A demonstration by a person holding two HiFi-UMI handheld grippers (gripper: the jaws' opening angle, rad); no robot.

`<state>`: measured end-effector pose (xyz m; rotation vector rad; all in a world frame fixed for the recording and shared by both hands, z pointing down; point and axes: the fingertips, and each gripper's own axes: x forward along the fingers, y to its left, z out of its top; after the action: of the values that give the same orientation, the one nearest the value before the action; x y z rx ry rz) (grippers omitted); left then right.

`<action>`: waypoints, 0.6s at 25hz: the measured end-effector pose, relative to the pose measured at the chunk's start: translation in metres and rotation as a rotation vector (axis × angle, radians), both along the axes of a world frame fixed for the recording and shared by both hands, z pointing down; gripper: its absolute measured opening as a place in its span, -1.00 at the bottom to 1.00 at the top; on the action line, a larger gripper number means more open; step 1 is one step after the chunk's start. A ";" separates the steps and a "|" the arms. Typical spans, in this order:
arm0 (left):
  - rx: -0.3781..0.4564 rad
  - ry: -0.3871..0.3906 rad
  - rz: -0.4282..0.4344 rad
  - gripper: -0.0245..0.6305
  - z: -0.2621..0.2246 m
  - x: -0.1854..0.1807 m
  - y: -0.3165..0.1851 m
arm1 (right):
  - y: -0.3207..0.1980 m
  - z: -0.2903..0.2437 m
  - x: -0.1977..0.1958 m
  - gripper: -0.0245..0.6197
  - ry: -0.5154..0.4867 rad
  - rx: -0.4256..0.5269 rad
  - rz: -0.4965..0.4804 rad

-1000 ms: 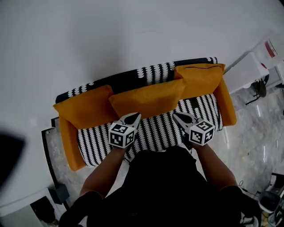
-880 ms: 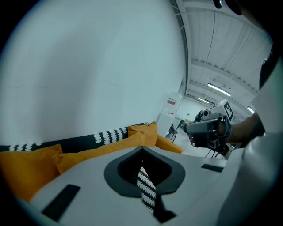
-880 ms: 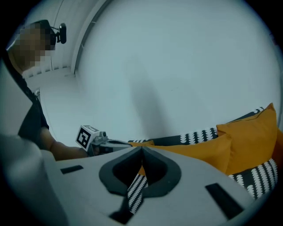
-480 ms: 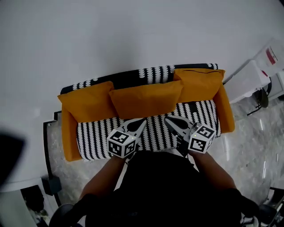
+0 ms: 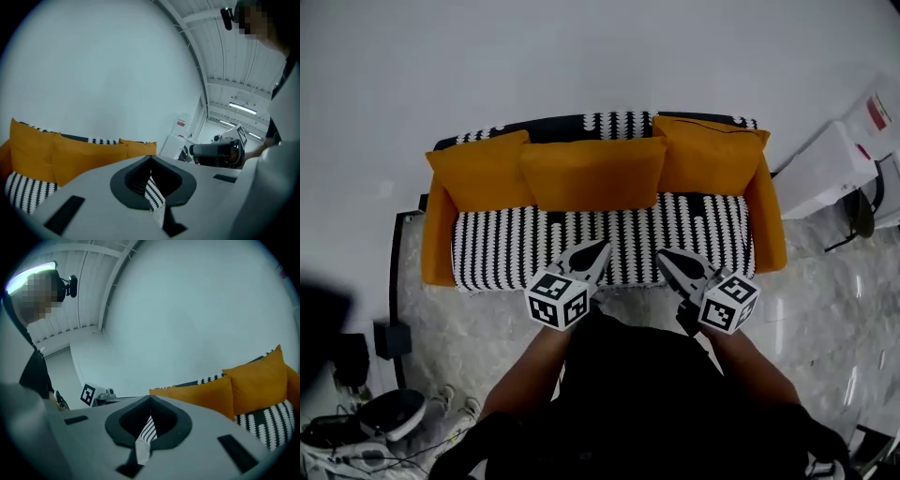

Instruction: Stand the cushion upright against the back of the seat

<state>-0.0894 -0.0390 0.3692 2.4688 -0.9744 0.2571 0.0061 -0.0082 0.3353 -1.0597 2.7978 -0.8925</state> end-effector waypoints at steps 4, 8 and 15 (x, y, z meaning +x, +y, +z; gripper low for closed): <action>-0.017 -0.012 -0.041 -0.87 0.002 0.018 0.068 | 0.048 0.002 0.020 -0.81 -0.119 -0.013 -0.052; -0.029 -0.029 -0.070 -0.87 -0.008 0.019 0.110 | 0.078 -0.010 0.022 -0.81 -0.137 0.012 -0.088; 0.037 -0.043 -0.077 -0.87 -0.042 0.015 0.133 | 0.101 -0.025 0.021 -0.81 -0.143 -0.013 -0.086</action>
<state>-0.0748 0.0941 0.3272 2.4614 -1.0991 0.2702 0.0269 0.0926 0.3100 -0.8466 2.7407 -0.9542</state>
